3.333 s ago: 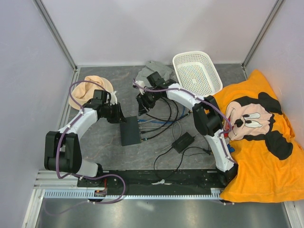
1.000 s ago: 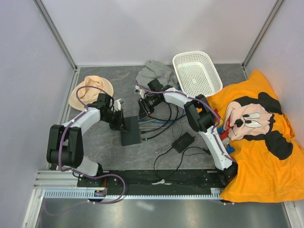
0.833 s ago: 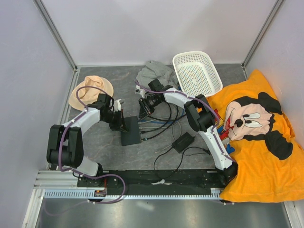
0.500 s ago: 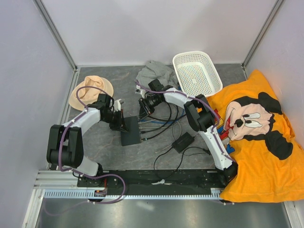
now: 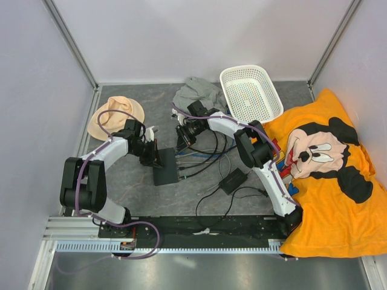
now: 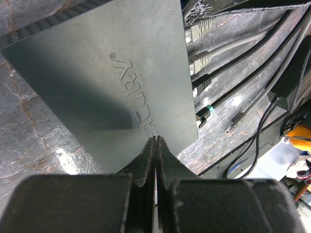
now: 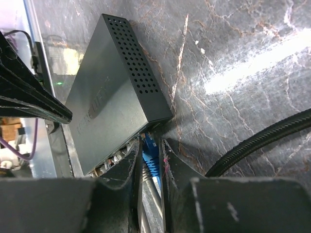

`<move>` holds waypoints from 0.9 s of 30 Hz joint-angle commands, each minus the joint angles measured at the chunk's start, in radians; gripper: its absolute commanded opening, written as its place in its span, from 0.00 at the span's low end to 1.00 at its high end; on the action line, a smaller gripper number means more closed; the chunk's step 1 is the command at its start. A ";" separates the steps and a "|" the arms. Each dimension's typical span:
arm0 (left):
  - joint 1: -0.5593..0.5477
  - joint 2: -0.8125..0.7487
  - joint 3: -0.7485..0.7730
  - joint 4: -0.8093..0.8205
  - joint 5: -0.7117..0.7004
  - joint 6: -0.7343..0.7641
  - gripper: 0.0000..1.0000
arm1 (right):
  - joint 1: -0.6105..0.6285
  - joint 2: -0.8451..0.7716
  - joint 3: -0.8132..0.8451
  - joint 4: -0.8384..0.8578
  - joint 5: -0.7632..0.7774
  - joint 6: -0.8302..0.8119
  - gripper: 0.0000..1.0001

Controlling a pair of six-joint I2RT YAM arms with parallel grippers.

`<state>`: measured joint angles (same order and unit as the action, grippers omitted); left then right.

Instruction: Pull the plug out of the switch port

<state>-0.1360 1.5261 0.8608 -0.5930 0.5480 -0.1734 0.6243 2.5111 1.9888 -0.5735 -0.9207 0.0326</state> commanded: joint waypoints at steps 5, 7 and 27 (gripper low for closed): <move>-0.001 0.020 -0.002 0.035 -0.016 0.025 0.02 | 0.032 0.020 -0.008 -0.091 0.298 -0.148 0.00; -0.001 0.029 0.000 0.036 -0.023 0.018 0.01 | 0.032 0.018 0.005 -0.133 0.313 -0.196 0.00; -0.001 0.075 -0.005 0.075 -0.100 -0.015 0.02 | -0.015 0.031 0.123 -0.344 0.416 -0.373 0.00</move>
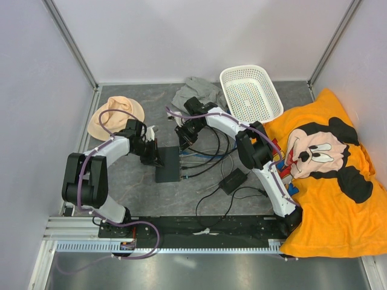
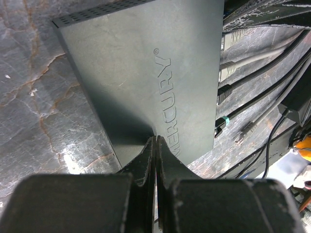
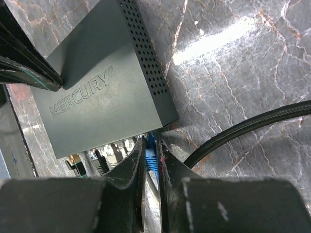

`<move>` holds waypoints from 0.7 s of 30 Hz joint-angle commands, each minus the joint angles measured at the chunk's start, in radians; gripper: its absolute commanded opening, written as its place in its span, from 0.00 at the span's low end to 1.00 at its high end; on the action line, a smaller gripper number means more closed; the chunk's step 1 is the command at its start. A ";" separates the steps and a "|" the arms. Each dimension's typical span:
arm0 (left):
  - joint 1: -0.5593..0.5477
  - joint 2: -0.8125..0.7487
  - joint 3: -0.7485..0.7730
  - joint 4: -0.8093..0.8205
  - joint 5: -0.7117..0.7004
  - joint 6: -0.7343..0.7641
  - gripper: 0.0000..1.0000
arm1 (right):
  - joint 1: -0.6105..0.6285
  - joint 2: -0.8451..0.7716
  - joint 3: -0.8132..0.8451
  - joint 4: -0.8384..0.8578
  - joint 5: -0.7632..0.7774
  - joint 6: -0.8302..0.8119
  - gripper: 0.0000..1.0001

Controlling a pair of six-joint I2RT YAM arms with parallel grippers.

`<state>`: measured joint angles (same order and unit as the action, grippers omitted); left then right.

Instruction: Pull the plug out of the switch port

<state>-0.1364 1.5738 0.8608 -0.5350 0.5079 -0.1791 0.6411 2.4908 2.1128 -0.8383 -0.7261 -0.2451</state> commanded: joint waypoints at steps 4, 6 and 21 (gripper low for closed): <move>0.000 0.051 -0.002 0.015 -0.086 -0.017 0.02 | -0.032 0.042 0.006 -0.088 0.238 -0.114 0.00; 0.000 0.057 0.001 0.012 -0.100 -0.022 0.02 | -0.031 0.040 0.009 -0.094 0.249 -0.121 0.00; 0.000 0.068 0.000 0.026 -0.097 -0.014 0.02 | -0.031 0.033 0.027 -0.142 0.344 -0.241 0.00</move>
<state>-0.1360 1.6035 0.8749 -0.5224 0.5243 -0.2119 0.6323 2.4836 2.1479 -0.9428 -0.6128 -0.3943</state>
